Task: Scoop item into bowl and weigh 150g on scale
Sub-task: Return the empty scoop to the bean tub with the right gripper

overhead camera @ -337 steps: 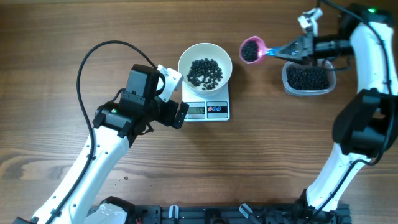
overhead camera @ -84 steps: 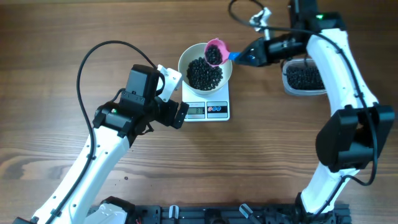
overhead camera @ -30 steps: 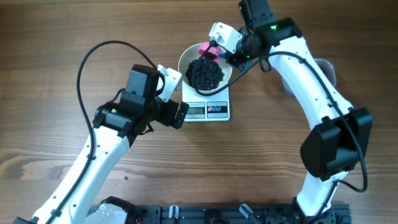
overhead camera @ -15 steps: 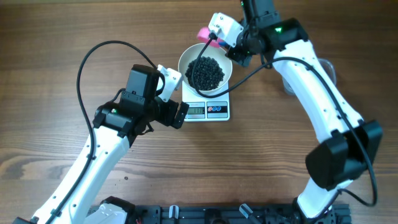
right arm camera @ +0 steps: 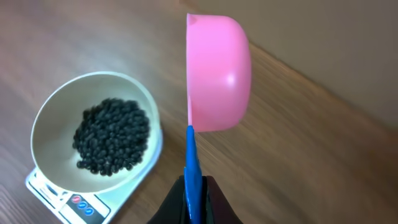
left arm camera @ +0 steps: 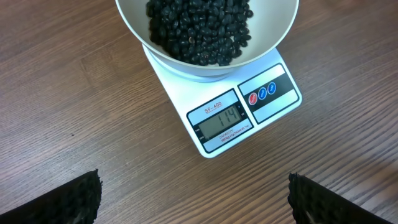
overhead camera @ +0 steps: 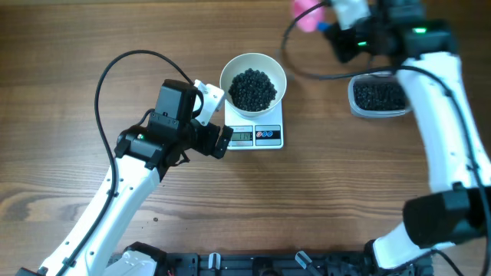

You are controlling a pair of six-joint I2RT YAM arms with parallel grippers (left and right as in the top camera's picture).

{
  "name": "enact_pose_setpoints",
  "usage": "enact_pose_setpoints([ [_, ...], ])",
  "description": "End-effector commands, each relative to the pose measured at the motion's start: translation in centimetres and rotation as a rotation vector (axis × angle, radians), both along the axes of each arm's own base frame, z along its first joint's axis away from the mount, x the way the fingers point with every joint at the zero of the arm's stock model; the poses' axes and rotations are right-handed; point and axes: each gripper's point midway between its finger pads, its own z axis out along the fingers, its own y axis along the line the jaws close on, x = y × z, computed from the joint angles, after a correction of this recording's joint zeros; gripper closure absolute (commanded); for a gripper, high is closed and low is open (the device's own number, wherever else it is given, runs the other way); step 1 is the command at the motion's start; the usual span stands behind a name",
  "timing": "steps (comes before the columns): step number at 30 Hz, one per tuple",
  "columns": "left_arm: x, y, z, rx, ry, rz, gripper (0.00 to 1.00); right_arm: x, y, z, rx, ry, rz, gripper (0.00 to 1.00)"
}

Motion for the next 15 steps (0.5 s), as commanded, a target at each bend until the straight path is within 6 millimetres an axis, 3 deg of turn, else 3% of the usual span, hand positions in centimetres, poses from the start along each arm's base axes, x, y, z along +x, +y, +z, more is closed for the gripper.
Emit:
enact_pose_setpoints([
  [1, 0.0, 0.3, 0.1, 0.009, -0.011, -0.001, 0.0, -1.6, -4.1, 4.0, 0.152, 0.011, -0.17, 0.96],
  [4, 0.0, 0.3, 0.1, 0.009, -0.011, -0.001, 0.0, -2.8, -8.0, 3.2, 0.165, 0.086, -0.299, 0.96],
  [9, 0.0, 0.3, 0.1, 0.009, -0.011, -0.001, 0.0, -5.5, -12.8, 0.6, 0.141, 0.232, -0.456, 0.96],
  [15, 0.0, 0.3, 0.1, 0.009, -0.011, -0.001, 0.0, -8.0, -16.7, -2.8, 0.0, 0.351, -0.599, 0.96],
])
